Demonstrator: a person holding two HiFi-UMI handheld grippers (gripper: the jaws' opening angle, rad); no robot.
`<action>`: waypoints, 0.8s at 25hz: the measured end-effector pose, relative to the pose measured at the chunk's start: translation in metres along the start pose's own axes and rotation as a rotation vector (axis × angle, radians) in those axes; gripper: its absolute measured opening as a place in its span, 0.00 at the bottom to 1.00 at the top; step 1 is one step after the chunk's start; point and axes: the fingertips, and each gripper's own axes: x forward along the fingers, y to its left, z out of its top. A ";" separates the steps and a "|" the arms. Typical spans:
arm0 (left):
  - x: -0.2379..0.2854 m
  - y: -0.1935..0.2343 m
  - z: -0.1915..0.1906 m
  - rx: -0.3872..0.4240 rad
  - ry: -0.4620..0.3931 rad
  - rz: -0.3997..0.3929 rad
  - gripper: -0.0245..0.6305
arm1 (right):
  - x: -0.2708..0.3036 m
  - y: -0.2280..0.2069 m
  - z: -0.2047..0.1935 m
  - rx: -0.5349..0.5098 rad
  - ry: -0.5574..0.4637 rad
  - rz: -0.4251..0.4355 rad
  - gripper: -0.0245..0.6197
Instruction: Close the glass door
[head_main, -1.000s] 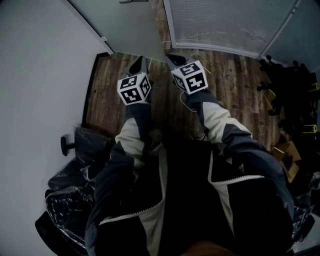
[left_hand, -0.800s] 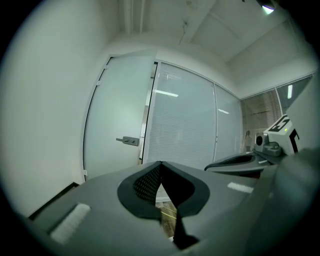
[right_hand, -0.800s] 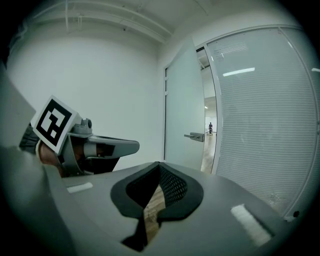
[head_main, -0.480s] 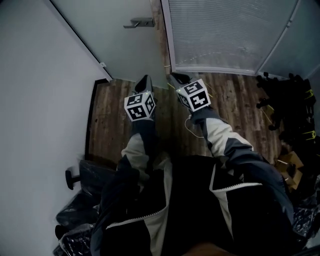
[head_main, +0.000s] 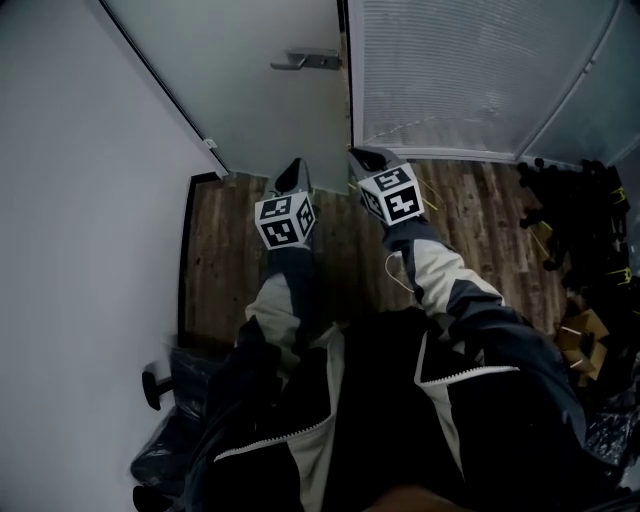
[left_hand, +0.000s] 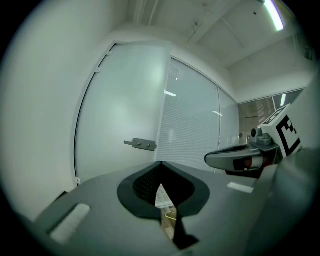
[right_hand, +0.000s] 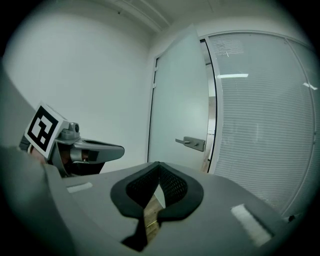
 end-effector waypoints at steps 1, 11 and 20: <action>0.004 0.006 0.001 -0.002 -0.002 -0.002 0.04 | 0.008 -0.001 0.002 0.001 0.001 -0.005 0.05; 0.073 0.049 0.012 -0.003 0.002 0.009 0.04 | 0.080 -0.038 0.016 -0.017 0.005 -0.001 0.05; 0.187 0.066 0.024 0.023 0.046 0.047 0.04 | 0.164 -0.122 0.027 0.005 -0.025 0.063 0.05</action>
